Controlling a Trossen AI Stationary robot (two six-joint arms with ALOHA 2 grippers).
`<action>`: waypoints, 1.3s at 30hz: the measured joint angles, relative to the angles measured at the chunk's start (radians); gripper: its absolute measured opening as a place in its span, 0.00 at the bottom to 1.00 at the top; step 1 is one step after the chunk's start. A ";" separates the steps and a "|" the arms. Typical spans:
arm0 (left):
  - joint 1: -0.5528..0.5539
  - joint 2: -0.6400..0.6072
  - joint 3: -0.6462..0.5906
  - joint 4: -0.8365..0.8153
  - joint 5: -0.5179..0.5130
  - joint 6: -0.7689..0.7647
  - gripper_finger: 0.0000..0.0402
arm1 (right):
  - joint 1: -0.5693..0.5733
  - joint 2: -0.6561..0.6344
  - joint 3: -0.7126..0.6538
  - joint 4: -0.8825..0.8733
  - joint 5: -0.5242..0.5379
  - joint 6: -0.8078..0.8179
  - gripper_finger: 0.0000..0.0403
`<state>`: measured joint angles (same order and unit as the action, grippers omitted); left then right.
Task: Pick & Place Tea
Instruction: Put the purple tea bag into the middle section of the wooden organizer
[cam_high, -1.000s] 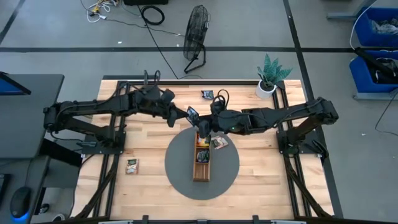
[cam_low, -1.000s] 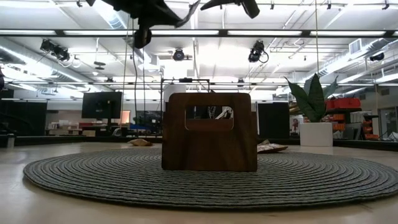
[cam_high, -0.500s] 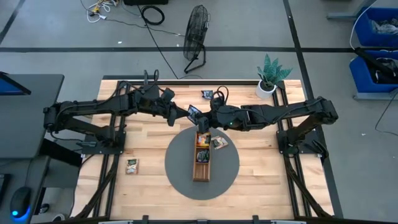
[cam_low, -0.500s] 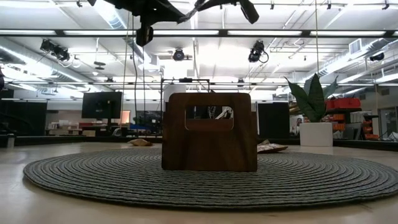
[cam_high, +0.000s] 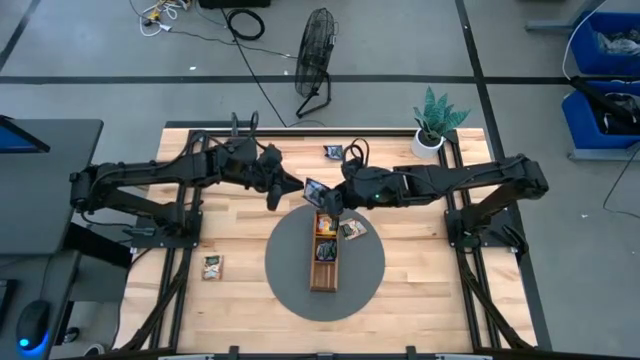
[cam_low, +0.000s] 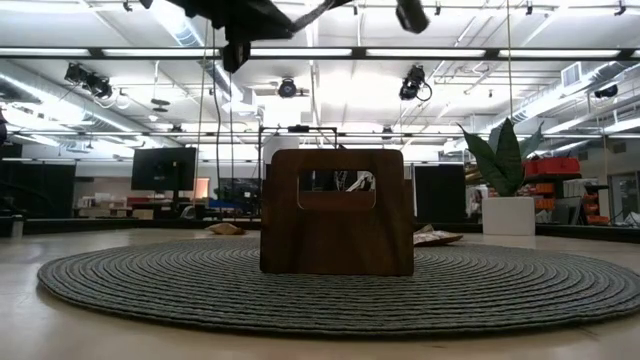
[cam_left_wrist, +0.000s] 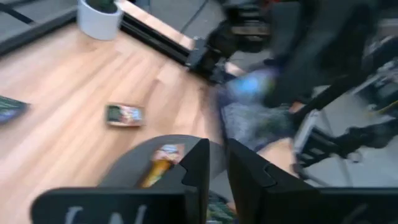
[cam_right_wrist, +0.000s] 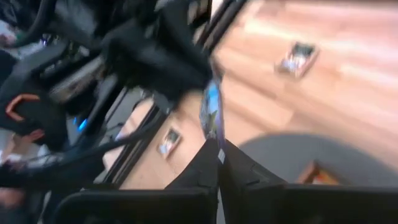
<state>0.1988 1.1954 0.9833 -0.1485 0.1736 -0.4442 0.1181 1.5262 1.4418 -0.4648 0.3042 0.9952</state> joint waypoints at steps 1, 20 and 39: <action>0.002 0.000 0.000 -0.007 -0.008 0.027 0.16 | 0.000 -0.007 0.000 -0.019 -0.017 0.020 0.01; 0.001 0.000 0.000 -0.161 -0.004 0.254 0.22 | 0.028 -0.029 0.000 -0.341 -0.391 0.333 0.00; 0.001 0.000 0.000 -0.176 -0.003 0.248 0.22 | 0.050 0.183 0.000 -0.395 -0.509 0.411 0.00</action>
<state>0.2001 1.1954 0.9829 -0.3243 0.1707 -0.1963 0.1682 1.7089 1.4414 -0.8597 -0.2047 1.4059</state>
